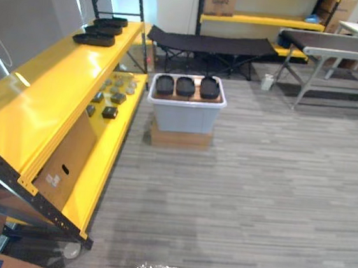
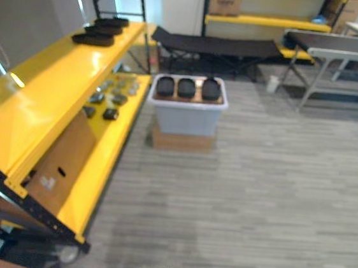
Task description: Walk over and take plastic housings, then place them on the shelf
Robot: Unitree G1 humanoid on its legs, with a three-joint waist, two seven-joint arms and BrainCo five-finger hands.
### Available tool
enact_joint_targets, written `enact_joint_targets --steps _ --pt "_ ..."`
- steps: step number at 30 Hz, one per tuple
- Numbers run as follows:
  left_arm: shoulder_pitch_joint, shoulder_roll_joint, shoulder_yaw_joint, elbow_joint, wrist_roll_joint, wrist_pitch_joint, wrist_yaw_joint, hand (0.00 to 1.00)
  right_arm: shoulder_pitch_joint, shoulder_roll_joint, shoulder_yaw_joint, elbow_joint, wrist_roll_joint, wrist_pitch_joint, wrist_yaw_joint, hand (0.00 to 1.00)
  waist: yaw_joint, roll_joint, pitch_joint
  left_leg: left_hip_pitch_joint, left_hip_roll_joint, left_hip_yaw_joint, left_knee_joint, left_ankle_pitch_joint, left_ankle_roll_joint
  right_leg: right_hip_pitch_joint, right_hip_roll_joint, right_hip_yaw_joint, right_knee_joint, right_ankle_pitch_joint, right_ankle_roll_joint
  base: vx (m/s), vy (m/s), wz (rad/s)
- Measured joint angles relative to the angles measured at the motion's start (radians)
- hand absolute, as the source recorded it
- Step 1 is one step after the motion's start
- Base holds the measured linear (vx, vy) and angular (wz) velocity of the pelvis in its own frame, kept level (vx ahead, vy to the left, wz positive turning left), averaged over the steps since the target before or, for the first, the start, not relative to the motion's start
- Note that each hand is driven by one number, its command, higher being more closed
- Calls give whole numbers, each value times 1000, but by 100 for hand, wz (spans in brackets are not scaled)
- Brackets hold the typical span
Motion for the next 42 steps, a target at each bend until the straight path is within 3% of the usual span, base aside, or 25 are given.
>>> enact_joint_targets --steps 3,12,17,21,26,32,42 --pt "-8 -1 19 17 0 1 -15 0 -18 1 -12 26 -4 0 2 0 0 -3 1 49 -17 -3 -96 42 6 6 -3 -2 -10 -5 10 131 41 4" --pt "-20 5 17 17 -1 9 -25 0 -61 17 -39 28 -11 -5 -7 0 -2 -12 25 71 -19 12 -99 39 -1 24 -6 -3 -11 0 20 28 11 -2" --pt "-42 3 14 17 0 9 -25 0 -98 13 -34 22 -29 -33 -38 0 -2 -9 44 21 -22 9 -99 48 3 -40 -12 -7 25 -25 22 -122 -10 -1" --pt "-89 24 -26 17 -3 8 -25 0 -138 10 -17 14 -29 -52 -39 0 -7 -12 97 -68 -20 14 -72 61 1 -129 -30 -34 62 -39 24 -72 18 20" --pt "-116 42 -28 16 -39 -29 -24 0 -173 23 27 7 -27 -73 -35 0 6 -51 150 -131 -16 19 48 -1 25 -141 -42 -31 82 -32 27 39 20 6" --pt "-148 42 -54 8 -36 -39 -20 0 -169 25 52 -11 -8 -89 -28 0 15 -40 164 -140 -12 28 156 -77 26 -106 -44 -22 80 -25 31 120 47 -5" --pt "-135 37 -54 10 -30 -56 -17 0 -134 33 50 -15 -12 -90 -4 0 21 -39 158 -71 0 28 168 -98 7 -38 -40 -20 87 -27 26 30 5 -1"
